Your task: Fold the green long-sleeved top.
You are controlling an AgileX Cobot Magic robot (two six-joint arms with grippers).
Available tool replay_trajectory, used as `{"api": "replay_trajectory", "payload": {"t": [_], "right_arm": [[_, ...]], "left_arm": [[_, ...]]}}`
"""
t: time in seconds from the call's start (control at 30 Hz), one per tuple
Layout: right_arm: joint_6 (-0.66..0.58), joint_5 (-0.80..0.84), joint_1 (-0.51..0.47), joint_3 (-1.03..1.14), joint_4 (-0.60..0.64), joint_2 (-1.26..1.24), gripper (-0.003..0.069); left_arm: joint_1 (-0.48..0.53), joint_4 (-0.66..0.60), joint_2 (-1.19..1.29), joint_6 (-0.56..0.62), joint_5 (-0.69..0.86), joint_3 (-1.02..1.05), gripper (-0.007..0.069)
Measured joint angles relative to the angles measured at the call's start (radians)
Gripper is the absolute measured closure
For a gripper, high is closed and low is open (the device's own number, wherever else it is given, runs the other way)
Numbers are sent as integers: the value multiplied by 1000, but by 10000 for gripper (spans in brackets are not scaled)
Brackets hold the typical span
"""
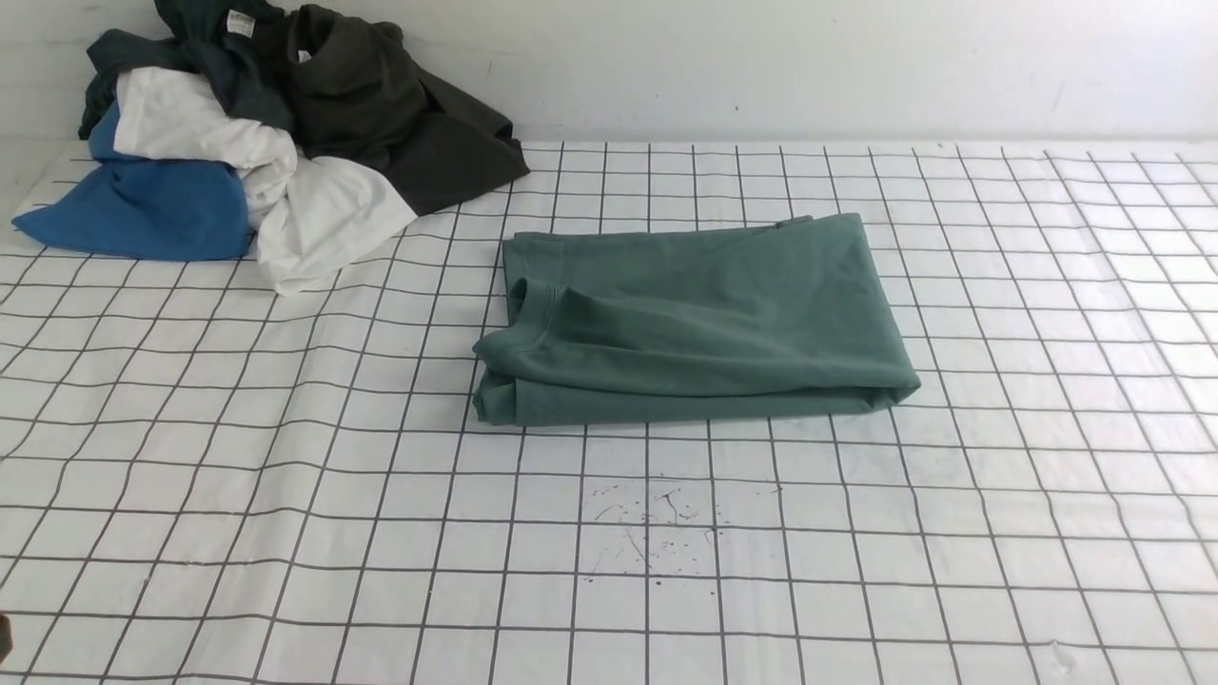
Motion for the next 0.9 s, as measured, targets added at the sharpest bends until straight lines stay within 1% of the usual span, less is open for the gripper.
{"api": "replay_trajectory", "payload": {"t": [0.63,0.8,0.9], "right_arm": [[0,0,-2,0,-3,0,673],[0,0,-2,0,-3,0,673],[0,0,-2,0,-3,0,673]], "left_arm": [[0,0,0,0,-6,6,631],[27,-4,0,0,-43,85,631],[72,5,0,-2,-80,206,631]]}}
